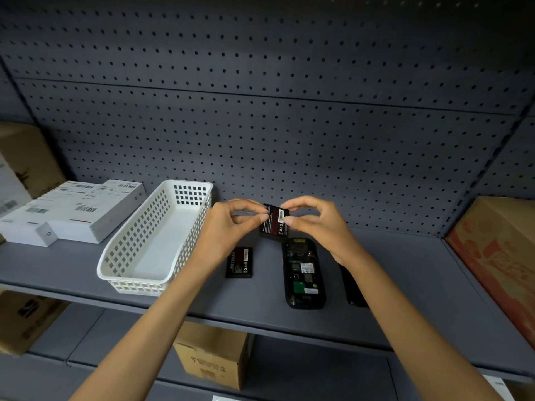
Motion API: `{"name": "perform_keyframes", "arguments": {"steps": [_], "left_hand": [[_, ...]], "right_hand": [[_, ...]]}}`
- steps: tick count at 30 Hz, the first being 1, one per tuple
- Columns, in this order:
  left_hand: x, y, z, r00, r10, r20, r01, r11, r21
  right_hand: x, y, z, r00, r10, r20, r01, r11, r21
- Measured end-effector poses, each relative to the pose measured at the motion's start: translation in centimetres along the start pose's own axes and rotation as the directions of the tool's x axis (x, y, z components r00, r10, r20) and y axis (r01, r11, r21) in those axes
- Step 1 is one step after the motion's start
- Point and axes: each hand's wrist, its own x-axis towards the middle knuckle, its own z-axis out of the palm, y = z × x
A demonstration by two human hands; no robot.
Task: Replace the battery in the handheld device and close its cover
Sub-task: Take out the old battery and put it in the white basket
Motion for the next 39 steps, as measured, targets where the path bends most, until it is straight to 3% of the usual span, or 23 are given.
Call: {"name": "perform_keyframes", "arguments": {"steps": [6, 12, 19, 30, 39], "left_hand": [[0.0, 0.3, -4.0, 0.999, 0.026, -0.047, -0.026, 1.000, 0.000], [-0.6, 0.3, -9.0, 0.997, -0.074, -0.032, 0.070, 0.991, -0.112], [-1.4, -1.1, -14.9, 0.994, -0.096, -0.047, 0.096, 0.995, 0.012], [-2.5, -3.1, -18.2, 0.985, -0.159, -0.061, 0.168, 0.967, 0.190], [-3.6, -5.0, -16.8, 0.963, -0.263, -0.061, 0.265, 0.884, 0.385]], "right_hand": [[2.4, -2.1, 3.4, 0.997, -0.011, 0.073, 0.006, 0.997, 0.077], [5.3, -4.4, 7.6, 0.991, -0.022, 0.130, 0.009, 0.994, 0.106], [8.5, -5.6, 12.9, 0.977, -0.014, 0.214, 0.005, 0.999, 0.042], [10.5, -6.0, 17.1, 0.957, -0.012, 0.289, 0.054, 0.989, -0.137], [11.2, -4.8, 18.4, 0.926, 0.090, 0.366, 0.100, 0.878, -0.467]]}}
